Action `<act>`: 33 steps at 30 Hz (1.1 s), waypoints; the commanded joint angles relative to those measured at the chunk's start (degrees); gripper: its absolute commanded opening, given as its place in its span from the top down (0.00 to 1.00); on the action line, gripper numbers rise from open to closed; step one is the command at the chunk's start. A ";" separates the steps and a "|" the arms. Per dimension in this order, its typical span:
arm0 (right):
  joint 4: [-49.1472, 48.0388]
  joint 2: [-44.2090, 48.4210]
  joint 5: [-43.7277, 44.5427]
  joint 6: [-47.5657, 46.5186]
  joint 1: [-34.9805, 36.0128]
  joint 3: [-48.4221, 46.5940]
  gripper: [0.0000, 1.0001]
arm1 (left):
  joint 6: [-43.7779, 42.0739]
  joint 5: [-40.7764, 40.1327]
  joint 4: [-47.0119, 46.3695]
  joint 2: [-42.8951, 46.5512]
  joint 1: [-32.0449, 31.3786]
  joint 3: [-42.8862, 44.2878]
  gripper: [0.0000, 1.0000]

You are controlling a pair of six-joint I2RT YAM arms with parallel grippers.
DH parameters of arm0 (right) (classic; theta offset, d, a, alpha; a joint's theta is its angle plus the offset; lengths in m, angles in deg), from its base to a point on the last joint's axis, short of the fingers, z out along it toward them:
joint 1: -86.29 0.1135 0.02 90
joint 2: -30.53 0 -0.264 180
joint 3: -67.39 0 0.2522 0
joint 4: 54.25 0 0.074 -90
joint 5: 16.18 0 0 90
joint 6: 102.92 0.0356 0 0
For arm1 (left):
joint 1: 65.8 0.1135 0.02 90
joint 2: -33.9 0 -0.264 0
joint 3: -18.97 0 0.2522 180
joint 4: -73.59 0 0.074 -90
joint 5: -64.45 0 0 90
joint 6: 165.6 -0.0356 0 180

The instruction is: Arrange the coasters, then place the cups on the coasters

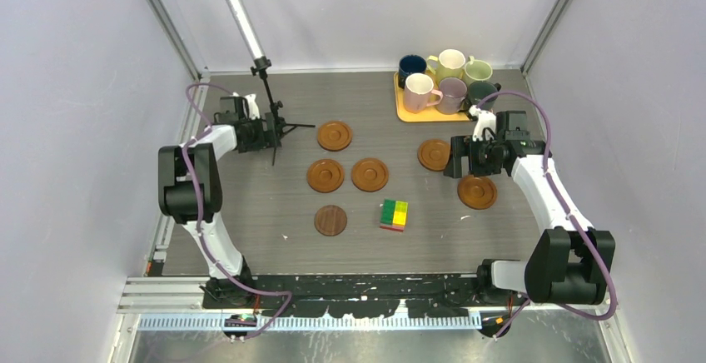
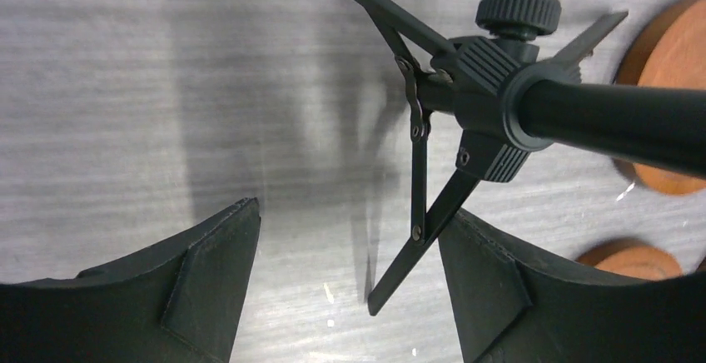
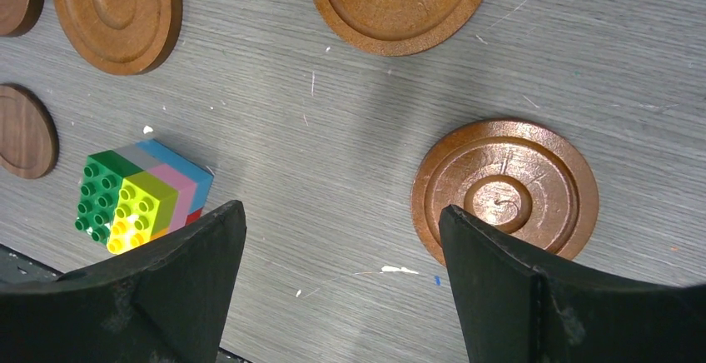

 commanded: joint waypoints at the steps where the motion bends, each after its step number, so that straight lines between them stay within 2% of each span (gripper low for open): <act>1: -1.13 -0.57 -1.05 -0.49 0.17 -2.69 0.10 | 2.73 -1.20 -2.86 -3.51 -0.32 5.85 0.21; 20: -0.32 -4.80 0.17 -1.49 0.17 -5.10 0.10 | 5.90 -3.26 6.15 -22.21 -0.41 33.53 0.21; 25: 0.52 -5.35 -0.95 -1.19 0.17 -6.76 0.10 | 4.90 -2.77 8.03 -20.23 -0.45 32.97 0.19; 33: 2.13 -8.67 -4.64 -0.11 0.66 -12.88 0.10 | -1.48 1.33 12.99 -5.89 1.87 21.97 0.12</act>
